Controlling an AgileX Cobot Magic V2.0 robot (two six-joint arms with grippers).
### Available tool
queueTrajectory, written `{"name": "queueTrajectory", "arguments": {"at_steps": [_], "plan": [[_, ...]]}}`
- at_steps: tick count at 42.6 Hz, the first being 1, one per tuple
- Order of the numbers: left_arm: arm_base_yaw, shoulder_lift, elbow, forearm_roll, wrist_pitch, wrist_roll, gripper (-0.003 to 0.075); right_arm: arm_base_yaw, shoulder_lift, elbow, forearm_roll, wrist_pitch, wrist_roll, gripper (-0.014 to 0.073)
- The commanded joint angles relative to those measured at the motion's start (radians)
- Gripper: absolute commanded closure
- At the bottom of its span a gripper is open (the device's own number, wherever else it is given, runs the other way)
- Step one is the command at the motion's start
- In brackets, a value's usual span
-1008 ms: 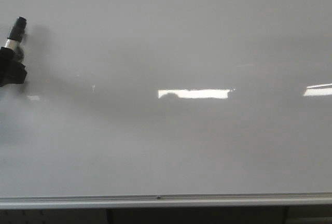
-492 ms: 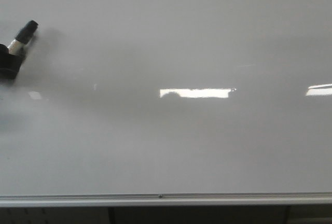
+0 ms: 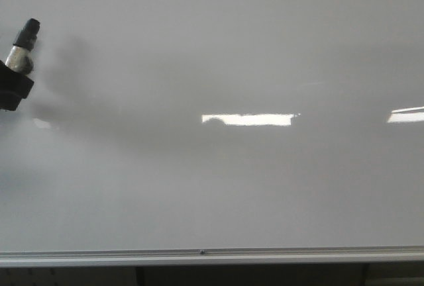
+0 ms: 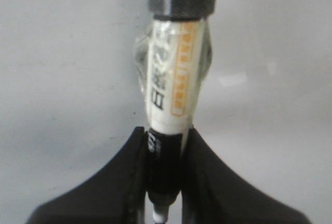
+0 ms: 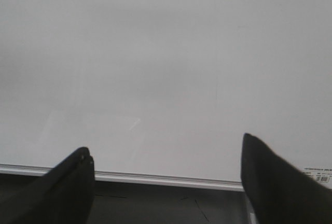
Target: Write number 2 on whiteboard
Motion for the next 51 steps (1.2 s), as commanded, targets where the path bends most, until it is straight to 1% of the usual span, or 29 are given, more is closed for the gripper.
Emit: {"name": "queueTrajectory", "arguments": {"at_steps": [1, 7, 14, 20, 23, 26, 29, 33, 38, 40, 45, 51], "plan": [[-0.021, -0.105, -0.037, -0.004, 0.043, -0.005, 0.0713, -0.008, 0.014, -0.033, 0.017, -0.037, 0.0, -0.0005], [-0.048, -0.189, -0.089, -0.004, 0.238, -0.002, 0.0713, -0.008, 0.015, -0.068, 0.047, 0.033, 0.0, -0.0005], [-0.095, -0.268, -0.186, -0.004, 0.519, 0.017, 0.0713, -0.008, 0.016, -0.127, 0.055, 0.138, -0.001, -0.0005], [-0.16, -0.308, -0.257, -0.023, 0.684, 0.136, 0.0713, -0.007, 0.037, -0.179, 0.071, 0.235, -0.04, 0.0017], [-0.206, -0.317, -0.285, -0.052, 0.746, 0.209, 0.0713, -0.005, 0.069, -0.203, 0.087, 0.287, -0.072, 0.0044], [-0.251, -0.321, -0.309, -0.113, 0.813, 0.306, 0.0713, -0.005, 0.113, -0.227, 0.116, 0.331, -0.113, 0.0075], [-0.293, -0.321, -0.328, -0.196, 0.874, 0.409, 0.0713, -0.005, 0.16, -0.25, 0.161, 0.366, -0.17, 0.0092], [-0.333, -0.321, -0.344, -0.303, 0.937, 0.53, 0.0713, -0.005, 0.223, -0.284, 0.258, 0.408, -0.274, 0.0096], [-0.377, -0.321, -0.37, -0.41, 0.997, 0.62, 0.0713, 0.011, 0.306, -0.339, 0.43, 0.464, -0.472, 0.0096], [-0.398, -0.321, -0.384, -0.425, 1.012, 0.653, 0.0713, 0.03, 0.341, -0.366, 0.497, 0.487, -0.568, 0.0096], [-0.456, -0.317, -0.413, -0.427, 1.036, 0.683, 0.0713, 0.098, 0.436, -0.44, 0.604, 0.545, -0.785, 0.0096], [-0.531, -0.317, -0.45, -0.425, 1.032, 0.709, 0.0713, 0.212, 0.54, -0.549, 0.624, 0.574, -0.91, 0.0096]]}}
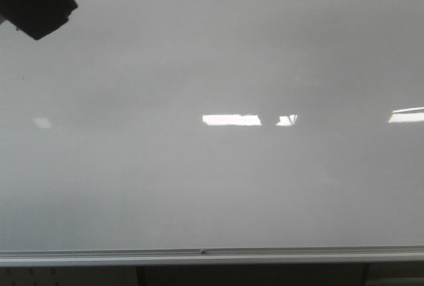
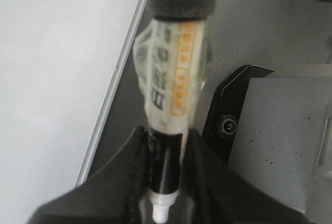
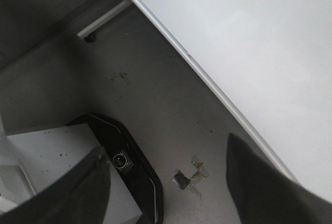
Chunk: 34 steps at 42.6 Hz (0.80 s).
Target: Write number 2 on whiteboard
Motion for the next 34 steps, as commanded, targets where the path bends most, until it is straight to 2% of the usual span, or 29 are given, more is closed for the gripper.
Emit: {"name": "queueTrajectory", "arguments": {"at_steps": [1, 8, 17, 25, 34], "plan": [[-0.05, -0.023, -0.054, -0.035, -0.027, 0.021, 0.0713, 0.082, 0.06, -0.103, 0.06, -0.004, -0.113, 0.0096], [-0.117, -0.023, -0.071, -0.028, -0.038, 0.023, 0.0713, 0.231, 0.16, -0.219, 0.06, -0.004, -0.164, 0.0097], [-0.152, -0.023, -0.071, -0.021, -0.054, 0.023, 0.0713, 0.409, 0.25, -0.332, 0.06, -0.002, -0.196, 0.0097], [-0.153, -0.023, -0.071, -0.021, -0.057, 0.023, 0.0713, 0.478, 0.283, -0.395, 0.065, -0.026, -0.196, 0.0097], [-0.153, -0.023, -0.071, -0.021, -0.059, 0.023, 0.0713, 0.48, 0.286, -0.402, 0.109, -0.044, -0.196, 0.0102]]}}
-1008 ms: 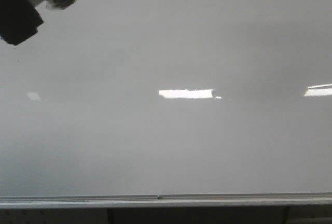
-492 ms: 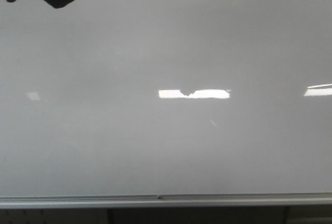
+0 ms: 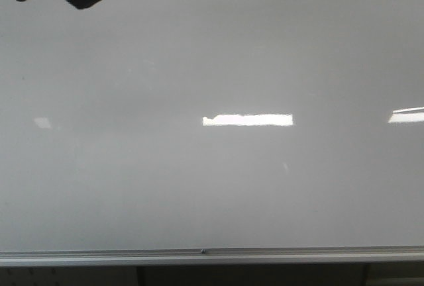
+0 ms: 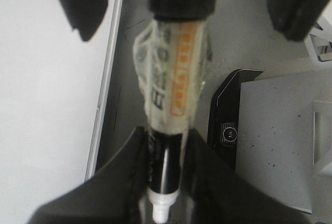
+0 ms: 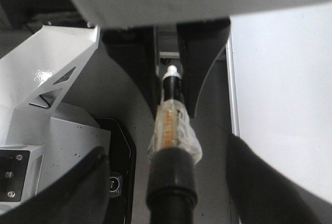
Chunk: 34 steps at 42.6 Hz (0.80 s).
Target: Write number 2 on whiteboard
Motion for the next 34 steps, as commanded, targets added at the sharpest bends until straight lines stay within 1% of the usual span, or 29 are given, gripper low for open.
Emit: {"name": "queueTrajectory", "arguments": {"at_steps": [1, 4, 9, 14, 18, 20, 23, 25, 27, 30, 32, 34], "plan": [[-0.007, -0.023, -0.035, -0.027, -0.047, 0.0, 0.0713, 0.002, -0.02, -0.034, 0.061, -0.039, -0.011, 0.0106], [-0.007, -0.023, -0.035, -0.027, -0.047, 0.0, 0.0713, 0.002, -0.02, -0.034, 0.061, -0.036, -0.011, 0.015], [-0.007, -0.023, -0.035, -0.027, -0.047, 0.0, 0.0713, 0.002, -0.02, -0.034, 0.061, -0.016, -0.011, 0.0277], [-0.007, -0.023, -0.035, -0.027, -0.049, 0.0, 0.0712, 0.002, -0.02, -0.034, 0.061, -0.014, -0.011, 0.0381], [-0.007, -0.023, -0.035, -0.027, -0.053, 0.0, 0.0686, 0.002, -0.02, -0.034, 0.061, -0.014, -0.011, 0.0466], [-0.007, -0.023, -0.035, -0.027, -0.057, 0.0, 0.0647, 0.002, -0.02, -0.034, 0.059, -0.014, -0.011, 0.0498], [-0.007, -0.023, -0.035, -0.027, -0.076, 0.0, 0.0535, 0.002, -0.02, -0.034, 0.053, -0.014, -0.011, 0.0541], [-0.007, -0.023, -0.035, -0.027, -0.092, 0.0, 0.0435, 0.002, -0.02, -0.034, 0.048, -0.014, -0.01, 0.056], [-0.007, -0.023, -0.035, -0.027, -0.108, 0.0, 0.0339, 0.002, -0.02, -0.034, 0.042, -0.014, -0.008, 0.0562], [-0.007, -0.024, -0.037, -0.021, -0.129, 0.0, 0.0246, 0.002, -0.02, -0.034, 0.028, -0.014, 0.005, 0.0562], [-0.006, -0.031, -0.041, -0.013, -0.132, -0.003, 0.0219, -0.002, -0.02, -0.034, 0.006, -0.014, 0.019, 0.0562], [-0.001, -0.036, -0.048, -0.001, -0.132, -0.018, 0.0216, -0.002, -0.02, -0.034, -0.026, -0.018, 0.046, 0.0562]]}}
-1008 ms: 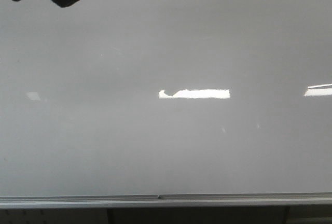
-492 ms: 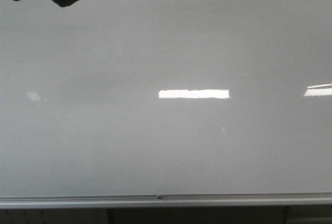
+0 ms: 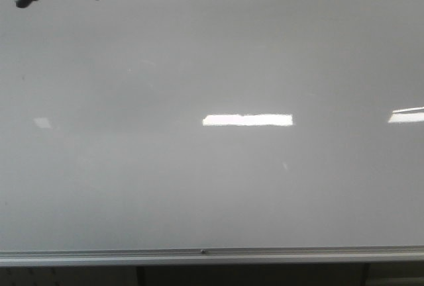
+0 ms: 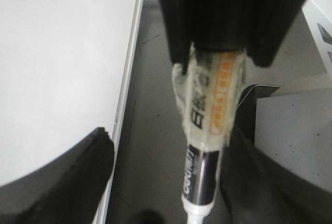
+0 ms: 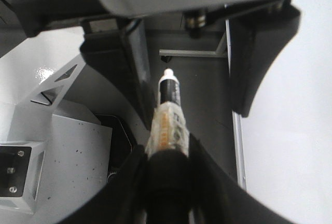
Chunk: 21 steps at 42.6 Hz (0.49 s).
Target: Write number 2 on whiteboard
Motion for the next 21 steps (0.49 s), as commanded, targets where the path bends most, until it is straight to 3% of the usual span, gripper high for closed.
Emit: {"name": "queueTrajectory", "arguments": {"at_steps": [1, 11, 21], "plan": [[0.004, -0.043, -0.05, -0.001, -0.053, -0.034, 0.0218, -0.002, -0.021, -0.032, -0.034, -0.028, 0.058, 0.0562], [0.126, -0.153, -0.025, 0.038, -0.041, -0.144, 0.0219, -0.092, -0.026, -0.032, -0.344, 0.015, 0.313, 0.0562], [0.296, -0.295, 0.089, 0.038, -0.056, -0.241, 0.0219, -0.392, -0.075, 0.034, -0.3, -0.054, 0.399, 0.0562]]}}
